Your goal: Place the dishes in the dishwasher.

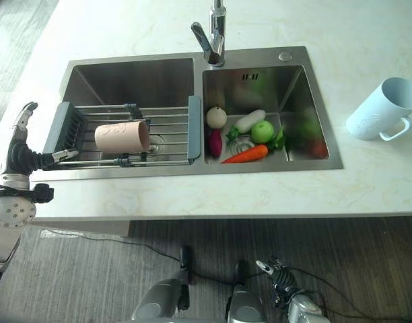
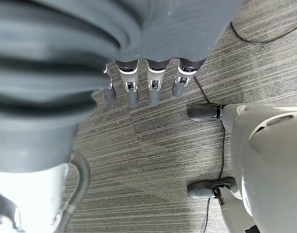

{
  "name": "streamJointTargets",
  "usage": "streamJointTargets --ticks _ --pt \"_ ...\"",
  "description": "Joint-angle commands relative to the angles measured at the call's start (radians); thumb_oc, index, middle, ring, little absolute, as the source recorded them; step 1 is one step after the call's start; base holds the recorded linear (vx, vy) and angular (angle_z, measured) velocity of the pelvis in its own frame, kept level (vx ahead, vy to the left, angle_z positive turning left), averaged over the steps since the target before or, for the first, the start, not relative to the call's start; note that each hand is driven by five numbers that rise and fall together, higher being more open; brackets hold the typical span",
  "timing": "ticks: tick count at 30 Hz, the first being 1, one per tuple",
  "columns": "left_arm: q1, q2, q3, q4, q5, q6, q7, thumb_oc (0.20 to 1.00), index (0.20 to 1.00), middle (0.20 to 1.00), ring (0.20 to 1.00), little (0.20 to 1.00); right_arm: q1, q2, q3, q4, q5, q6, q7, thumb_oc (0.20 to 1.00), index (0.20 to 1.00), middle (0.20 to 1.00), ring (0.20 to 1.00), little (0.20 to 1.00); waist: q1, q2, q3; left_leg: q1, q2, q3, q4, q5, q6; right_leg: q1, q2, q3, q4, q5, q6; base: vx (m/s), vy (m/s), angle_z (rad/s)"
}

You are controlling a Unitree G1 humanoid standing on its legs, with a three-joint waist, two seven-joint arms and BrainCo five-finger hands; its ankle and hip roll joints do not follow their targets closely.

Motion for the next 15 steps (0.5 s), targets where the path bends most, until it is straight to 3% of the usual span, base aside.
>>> streamJointTargets --ticks 1,9,15 --pt "-0.102 0.067 0.055 0.026 0.075 -0.048 0.006 1.0 1.0 1.0 1.0 1.0 -0.002 -0.002 0.028 -0.052 -0.003 -0.009 0.001 1.0 1.0 1.0 1.0 1.0 -0.016 -0.051 -0.007 0.046 -0.03 -0.009 0.0 -0.053 -0.014 -0.056 -0.063 0.022 0.008 0.082 0.061 -0.02 0.036 -0.01" --pt "-0.245 0.193 -0.067 0.067 0.061 -0.026 -0.213 1.0 1.0 1.0 1.0 1.0 -0.042 -0.043 0.015 -0.053 0.006 0.011 0.024 1.0 1.0 1.0 1.0 1.0 -0.038 -0.042 0.023 0.017 -0.029 0.01 0.0 -0.045 -0.016 -0.097 -0.062 0.041 0.015 0.095 0.067 -0.03 0.015 -0.01" --pt "-0.321 0.228 -0.129 0.128 0.017 0.013 -0.327 1.0 1.0 1.0 1.0 1.0 -0.055 -0.058 0.011 -0.045 0.001 0.012 0.039 1.0 1.0 1.0 1.0 1.0 -0.053 -0.032 0.037 0.003 -0.031 0.021 0.0 -0.039 -0.017 -0.116 -0.067 0.041 0.015 0.107 0.071 -0.01 0.007 0.0"
